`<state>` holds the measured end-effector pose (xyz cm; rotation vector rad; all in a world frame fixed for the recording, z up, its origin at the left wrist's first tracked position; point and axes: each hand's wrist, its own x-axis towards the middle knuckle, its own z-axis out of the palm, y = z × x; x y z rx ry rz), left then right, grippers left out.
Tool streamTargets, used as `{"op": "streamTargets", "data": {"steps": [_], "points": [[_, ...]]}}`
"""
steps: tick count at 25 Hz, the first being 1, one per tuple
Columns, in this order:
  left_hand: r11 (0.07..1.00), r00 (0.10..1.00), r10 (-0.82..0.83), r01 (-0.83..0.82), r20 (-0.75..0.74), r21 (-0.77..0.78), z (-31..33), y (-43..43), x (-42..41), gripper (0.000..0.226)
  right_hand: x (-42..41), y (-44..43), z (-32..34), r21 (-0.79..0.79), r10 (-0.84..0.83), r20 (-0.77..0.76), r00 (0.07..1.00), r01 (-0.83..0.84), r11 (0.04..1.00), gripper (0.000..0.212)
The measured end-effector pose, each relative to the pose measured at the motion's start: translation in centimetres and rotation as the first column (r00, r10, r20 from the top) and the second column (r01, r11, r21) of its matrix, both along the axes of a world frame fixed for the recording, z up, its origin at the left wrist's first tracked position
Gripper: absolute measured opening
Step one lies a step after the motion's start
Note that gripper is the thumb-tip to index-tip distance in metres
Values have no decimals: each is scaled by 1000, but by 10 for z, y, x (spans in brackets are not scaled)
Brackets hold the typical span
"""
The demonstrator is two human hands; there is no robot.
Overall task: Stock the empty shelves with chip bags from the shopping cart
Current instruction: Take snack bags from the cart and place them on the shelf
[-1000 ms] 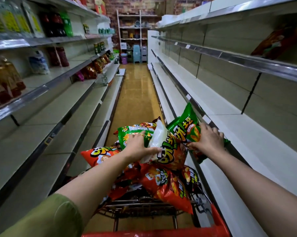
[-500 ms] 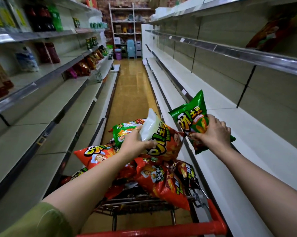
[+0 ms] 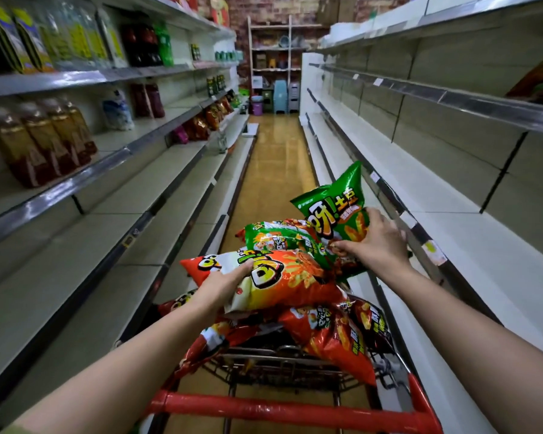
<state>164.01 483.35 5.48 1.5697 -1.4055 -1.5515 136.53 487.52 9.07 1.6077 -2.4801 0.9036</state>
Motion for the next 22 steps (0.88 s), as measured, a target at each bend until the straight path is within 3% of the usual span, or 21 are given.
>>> {"op": "streamTargets", "data": {"steps": [1, 3, 5, 7, 9, 11, 14, 18, 22], "points": [[1000, 998, 6, -5, 56, -16, 3, 2, 1, 85, 4, 0, 0, 8, 16, -22, 1000, -16, 1000, 88], [994, 952, 12, 22, 305, -110, 13, 5, 1, 91, 10, -1, 0, 10, 37, -40, 999, -37, 999, 88], [959, 806, 89, 89, 585, -268, 24, 5, 2, 92, 11, 0, -1, 14, 52, -35, 998, -52, 999, 89], [906, 706, 168, 164, 688, -391, 38, -2, 4, 84, 11, -1, -2, 30, 62, -40, 997, -61, 998, 90], [872, 692, 171, 225, 702, -434, 44, -20, 1, 74, 10, -2, -2, 36, 68, -67, 995, -65, 997, 91], [869, 739, 117, 247, 664, -428, 45, -45, -10, 59, 8, -4, 0, 21, 66, -70, 995, -64, 998, 91], [894, 713, 7, 310, 701, -325, 55, -70, -34, 52, 0, -7, 4, -4, 40, -29, 999, -41, 999, 90], [894, 676, -133, 398, 725, -207, 49, -103, -57, 87, -8, -14, 2, -2, 6, 9, 1000, -6, 1000, 90], [961, 785, -241, 276, 570, 26, 35, -123, -71, 103, -11, -23, -7, 26, -17, 35, 999, 16, 1000, 90]]}}
